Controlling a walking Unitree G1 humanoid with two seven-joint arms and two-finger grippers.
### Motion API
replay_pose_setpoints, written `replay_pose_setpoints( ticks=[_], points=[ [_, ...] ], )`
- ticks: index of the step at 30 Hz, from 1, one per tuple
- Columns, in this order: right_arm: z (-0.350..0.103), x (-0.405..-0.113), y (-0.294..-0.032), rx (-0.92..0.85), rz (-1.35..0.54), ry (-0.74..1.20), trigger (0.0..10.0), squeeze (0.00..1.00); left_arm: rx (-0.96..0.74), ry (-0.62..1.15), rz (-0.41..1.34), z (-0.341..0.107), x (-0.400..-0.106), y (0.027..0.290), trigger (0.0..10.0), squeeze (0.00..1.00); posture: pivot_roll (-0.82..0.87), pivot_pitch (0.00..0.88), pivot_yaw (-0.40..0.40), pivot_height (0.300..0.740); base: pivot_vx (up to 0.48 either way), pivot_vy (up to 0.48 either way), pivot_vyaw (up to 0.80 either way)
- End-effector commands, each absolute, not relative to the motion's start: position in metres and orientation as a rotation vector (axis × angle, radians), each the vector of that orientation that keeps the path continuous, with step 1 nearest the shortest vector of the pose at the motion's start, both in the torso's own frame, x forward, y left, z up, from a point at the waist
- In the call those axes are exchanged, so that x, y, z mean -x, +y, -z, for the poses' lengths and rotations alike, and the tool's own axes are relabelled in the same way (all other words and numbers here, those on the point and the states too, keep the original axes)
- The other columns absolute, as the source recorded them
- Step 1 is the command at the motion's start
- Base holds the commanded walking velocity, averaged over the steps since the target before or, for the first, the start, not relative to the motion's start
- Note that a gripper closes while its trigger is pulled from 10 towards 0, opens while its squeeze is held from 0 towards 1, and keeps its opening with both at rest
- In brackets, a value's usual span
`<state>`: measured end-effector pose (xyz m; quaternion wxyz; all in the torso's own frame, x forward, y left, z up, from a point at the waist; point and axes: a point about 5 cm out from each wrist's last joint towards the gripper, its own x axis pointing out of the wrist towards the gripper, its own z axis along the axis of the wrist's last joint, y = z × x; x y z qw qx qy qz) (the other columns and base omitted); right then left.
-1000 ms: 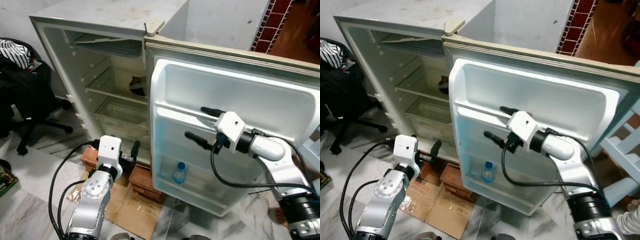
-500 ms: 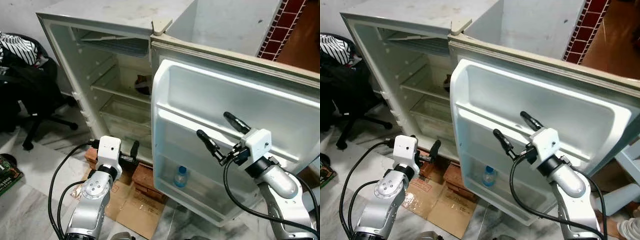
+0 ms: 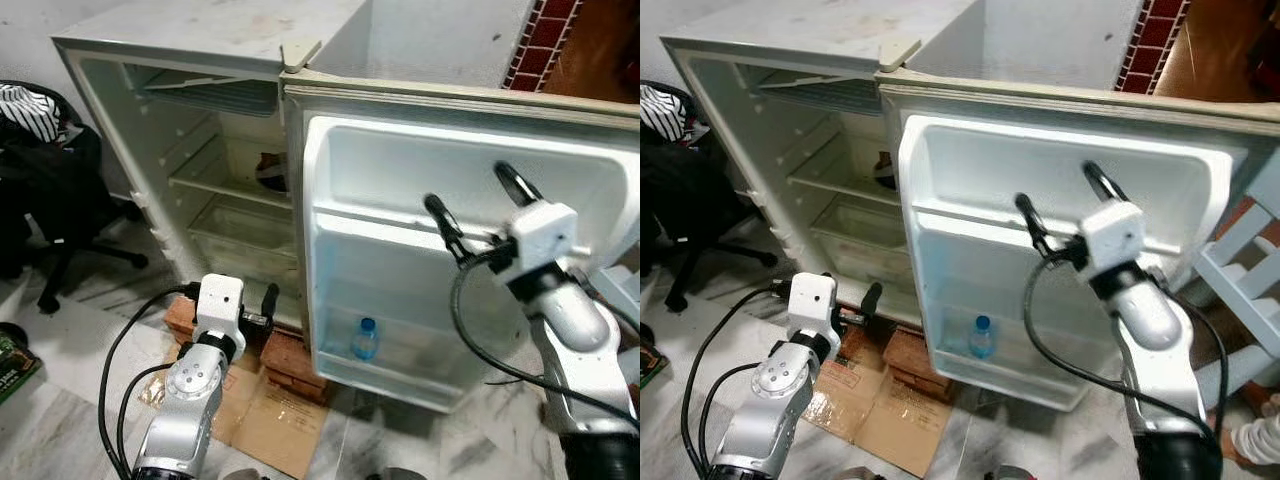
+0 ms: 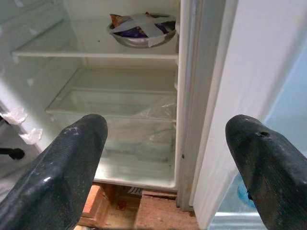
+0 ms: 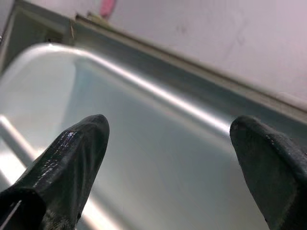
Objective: Restocking fridge
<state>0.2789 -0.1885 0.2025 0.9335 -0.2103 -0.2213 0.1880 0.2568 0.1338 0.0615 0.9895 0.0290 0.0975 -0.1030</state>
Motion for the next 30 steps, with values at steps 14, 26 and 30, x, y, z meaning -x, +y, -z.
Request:
replay_pose_setpoints(
  ticks=[14,26,30],
  points=[
    [-0.160,-0.246,-0.194,0.366,-0.208,-0.313,10.0,0.00,-0.067,0.186,0.201,-0.062,-0.256,0.138,10.0,0.00,-0.05,0.060,0.051,0.740,0.000,-0.148,0.00],
    [-0.125,-0.223,-0.189,0.243,-0.286,-0.168,10.0,0.00,-0.069,0.183,0.204,-0.062,-0.256,0.139,10.0,0.00,-0.05,0.056,0.046,0.740,0.000,-0.480,0.00],
    [-0.114,-0.221,-0.194,0.256,-0.289,-0.125,10.0,0.00,-0.055,0.182,0.196,-0.062,-0.256,0.139,10.0,0.00,-0.04,0.055,0.044,0.740,0.000,-0.360,0.00]
  ],
)
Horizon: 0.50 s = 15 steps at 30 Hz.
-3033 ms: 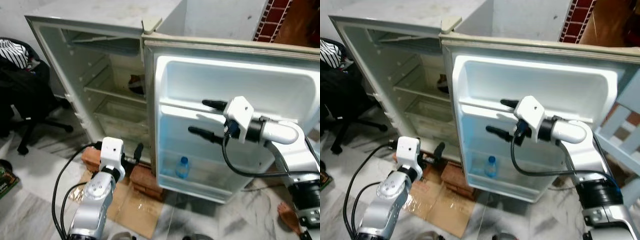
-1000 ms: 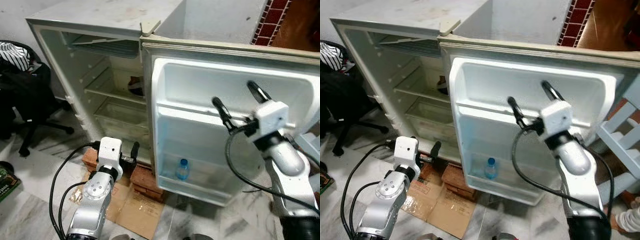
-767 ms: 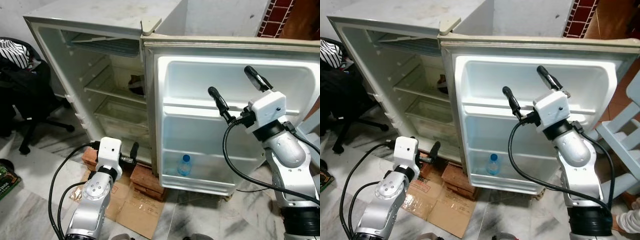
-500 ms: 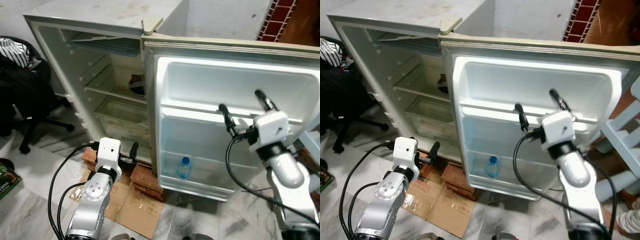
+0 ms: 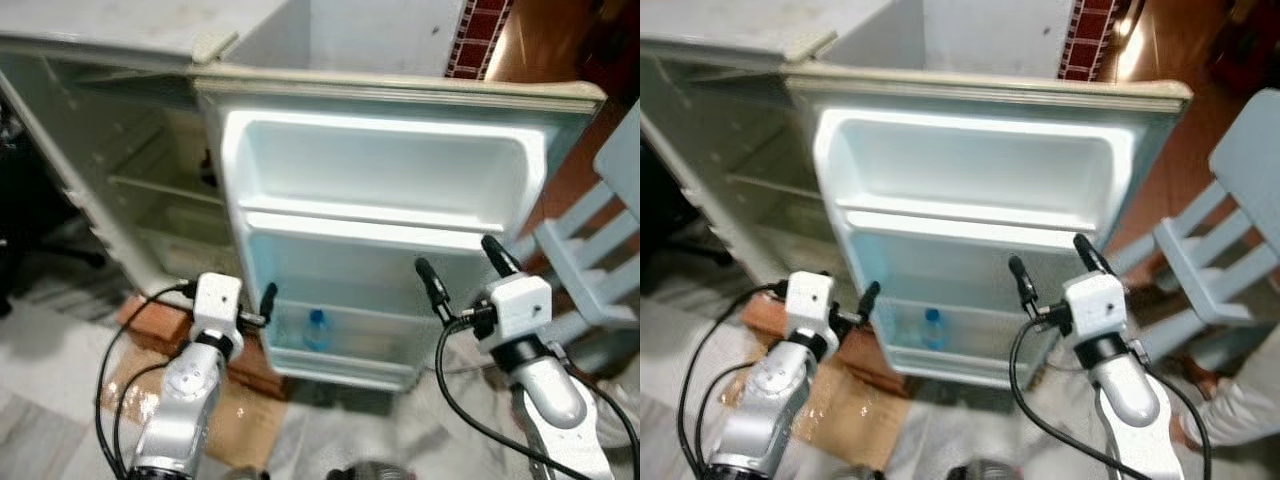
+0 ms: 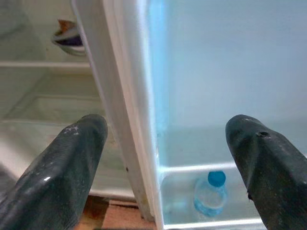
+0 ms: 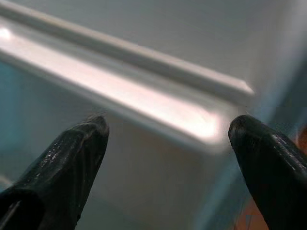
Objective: Restocking fridge
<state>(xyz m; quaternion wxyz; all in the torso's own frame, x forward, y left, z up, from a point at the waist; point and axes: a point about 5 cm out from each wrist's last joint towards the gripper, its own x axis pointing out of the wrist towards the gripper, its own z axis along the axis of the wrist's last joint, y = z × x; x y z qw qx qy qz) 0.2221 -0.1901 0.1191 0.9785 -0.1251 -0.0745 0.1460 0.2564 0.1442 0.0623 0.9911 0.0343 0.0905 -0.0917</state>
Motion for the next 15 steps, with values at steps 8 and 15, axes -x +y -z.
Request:
replay_pose_setpoints(
  ticks=[8,15],
  points=[
    [-0.103,-0.233,-0.196,0.250,-0.272,-0.063,10.0,0.00,-0.064,0.188,0.173,-0.063,-0.254,0.143,10.0,0.00,-0.02,0.057,0.040,0.740,0.000,0.000,0.00],
    [-0.104,-0.262,-0.170,0.152,-0.293,-0.041,10.0,0.00,-0.074,0.213,0.143,-0.062,-0.248,0.149,10.0,0.00,0.02,0.078,0.036,0.740,0.000,0.000,0.00]
  ],
)
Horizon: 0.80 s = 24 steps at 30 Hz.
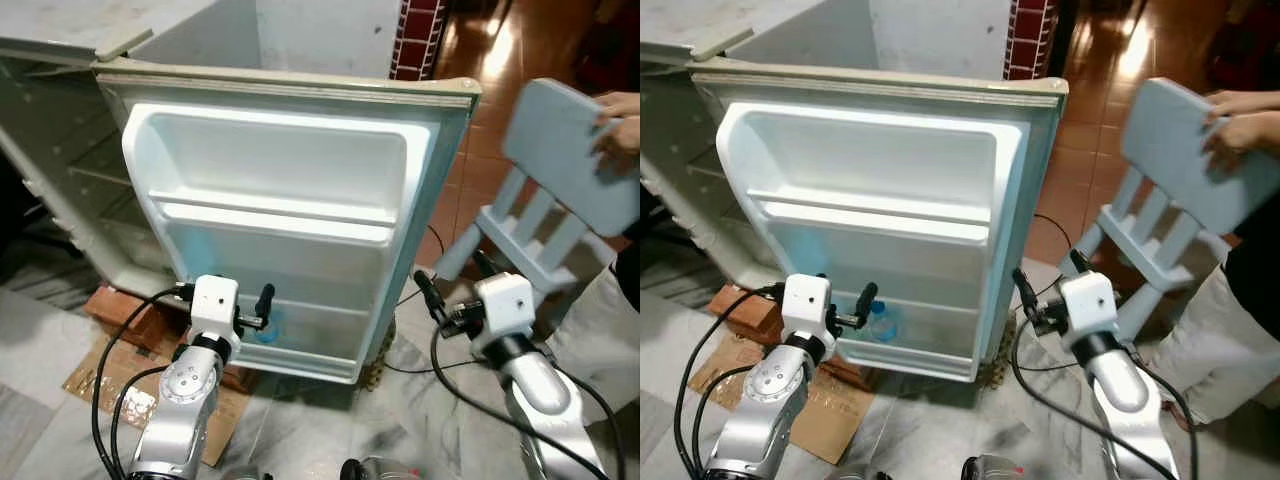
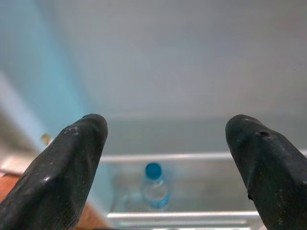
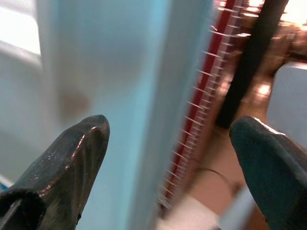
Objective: Restocking fridge
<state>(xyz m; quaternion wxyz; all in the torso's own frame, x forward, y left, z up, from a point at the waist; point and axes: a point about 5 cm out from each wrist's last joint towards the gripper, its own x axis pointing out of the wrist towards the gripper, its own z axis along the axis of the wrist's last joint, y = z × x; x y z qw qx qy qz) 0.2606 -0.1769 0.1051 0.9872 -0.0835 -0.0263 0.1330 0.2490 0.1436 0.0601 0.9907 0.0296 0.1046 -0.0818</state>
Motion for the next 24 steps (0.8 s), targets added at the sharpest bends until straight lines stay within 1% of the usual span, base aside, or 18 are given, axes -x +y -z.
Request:
replay_pose_setpoints(
  ticks=[1,5,6,7,10,13,15,18,19,22,24],
  points=[
    [-0.106,-0.267,-0.166,0.128,-0.293,-0.049,10.0,0.00,-0.081,0.222,0.126,-0.061,-0.247,0.150,10.0,0.00,0.02,0.078,0.036,0.740,0.000,0.000,0.00],
    [-0.114,-0.290,-0.148,0.073,-0.315,-0.074,10.0,0.00,-0.076,0.249,0.078,-0.058,-0.238,0.163,10.0,0.00,0.05,0.088,0.031,0.740,0.000,0.000,0.00],
    [-0.114,-0.290,-0.148,0.073,-0.315,-0.074,10.0,0.00,-0.076,0.249,0.078,-0.058,-0.238,0.163,10.0,0.00,0.05,0.088,0.031,0.740,0.000,0.000,0.00],
    [-0.115,-0.295,-0.140,0.071,-0.343,-0.067,10.0,0.00,-0.064,0.257,0.056,-0.058,-0.236,0.168,10.0,0.00,0.07,0.089,0.026,0.740,0.000,0.000,0.00],
    [-0.113,-0.302,-0.128,0.070,-0.390,-0.027,10.0,0.00,-0.058,0.253,0.038,-0.060,-0.234,0.172,10.0,0.00,0.08,0.092,0.022,0.740,0.000,0.000,0.00],
    [-0.108,-0.300,-0.124,0.098,-0.446,0.001,10.0,0.00,-0.071,0.251,0.027,-0.061,-0.232,0.173,10.0,0.00,0.10,0.095,0.012,0.740,0.000,0.000,0.00],
    [-0.104,-0.297,-0.128,0.129,-0.453,0.015,10.0,0.00,-0.072,0.255,0.016,-0.061,-0.230,0.175,10.0,0.00,0.10,0.096,0.011,0.740,0.000,0.000,0.00],
    [-0.100,-0.292,-0.132,0.085,-0.450,0.032,10.0,0.00,-0.072,0.259,0.013,-0.061,-0.228,0.176,10.0,0.00,0.10,0.098,0.011,0.740,0.000,0.000,0.80],
    [-0.098,-0.290,-0.133,0.033,-0.451,0.055,10.0,0.00,-0.074,0.262,0.013,-0.061,-0.227,0.176,10.0,0.00,0.10,0.100,0.015,0.740,0.000,0.000,0.80],
    [-0.096,-0.283,-0.129,0.037,-0.505,0.051,10.0,0.00,-0.073,0.264,0.020,-0.062,-0.228,0.175,10.0,0.00,0.09,0.102,0.024,0.740,0.000,0.000,0.71],
    [-0.095,-0.281,-0.125,0.004,-0.532,0.058,10.0,0.00,-0.074,0.267,0.027,-0.062,-0.229,0.174,10.0,0.00,0.09,0.101,0.028,0.740,0.000,0.000,0.00]
  ],
)
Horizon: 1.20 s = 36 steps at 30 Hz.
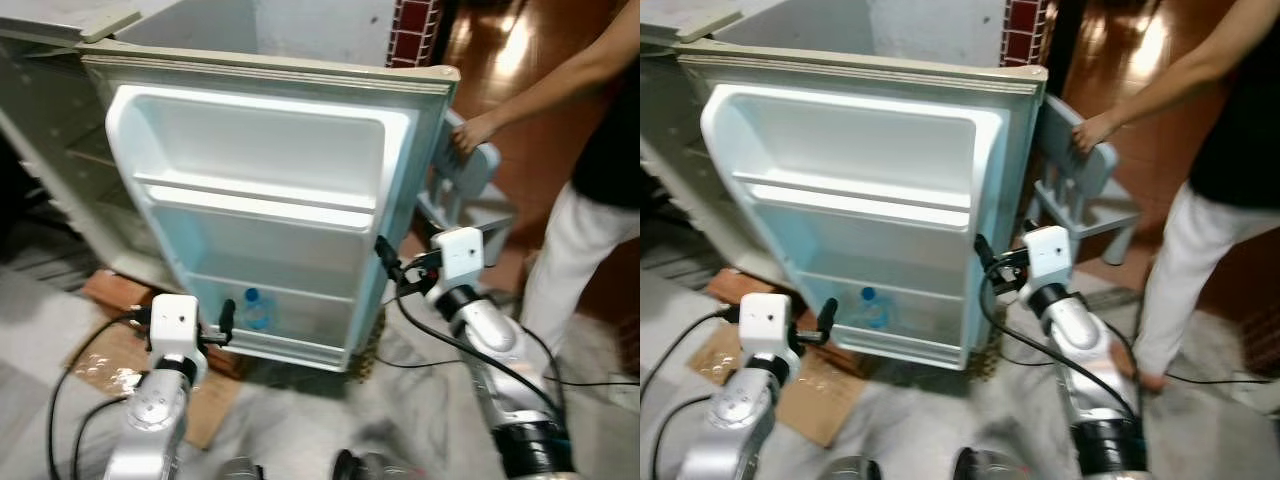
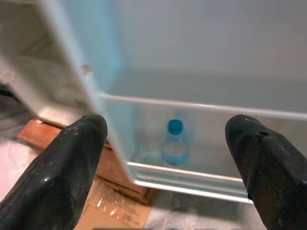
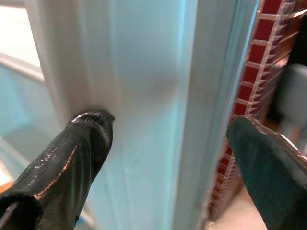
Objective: Restocking fridge
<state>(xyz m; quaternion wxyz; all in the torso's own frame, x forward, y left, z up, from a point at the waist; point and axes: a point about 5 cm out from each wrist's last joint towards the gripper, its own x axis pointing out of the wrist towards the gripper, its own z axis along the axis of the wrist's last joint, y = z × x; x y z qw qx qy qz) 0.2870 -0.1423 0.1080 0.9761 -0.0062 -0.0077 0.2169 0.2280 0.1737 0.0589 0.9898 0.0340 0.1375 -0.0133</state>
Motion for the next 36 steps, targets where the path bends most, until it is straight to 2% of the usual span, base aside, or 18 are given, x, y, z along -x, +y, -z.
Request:
replay_pose_setpoints(
  ticks=[1,10,18,20,23,36],
  points=[
    [-0.096,-0.281,-0.123,-0.013,-0.546,0.055,10.0,0.00,-0.074,0.271,0.030,-0.062,-0.229,0.174,10.0,0.00,0.09,0.100,0.031,0.740,0.000,0.000,0.00],
    [-0.095,-0.269,-0.108,-0.021,-0.686,0.088,10.0,0.00,-0.065,0.275,0.030,-0.064,-0.232,0.173,10.0,0.00,0.08,0.097,0.035,0.740,0.000,0.000,0.00],
    [-0.094,-0.255,-0.106,-0.085,-0.813,0.120,10.0,0.00,-0.058,0.285,0.033,-0.062,-0.229,0.171,10.0,0.00,0.08,0.092,0.028,0.740,0.000,0.000,0.50],
    [-0.099,-0.245,-0.099,-0.135,-0.933,0.128,10.0,0.00,-0.054,0.294,0.051,-0.061,-0.228,0.168,10.0,0.00,0.08,0.089,0.028,0.740,0.000,0.000,0.00],
    [-0.102,-0.237,-0.097,-0.149,-1.004,0.133,10.0,0.00,-0.032,0.307,0.083,-0.058,-0.228,0.165,10.0,0.00,0.08,0.081,0.027,0.740,0.000,0.000,0.00],
    [-0.098,-0.239,-0.104,-0.125,-0.979,0.160,10.0,0.00,-0.040,0.321,0.088,-0.056,-0.228,0.163,10.0,0.00,0.08,0.075,0.027,0.740,0.000,0.128,0.00]
  ],
)
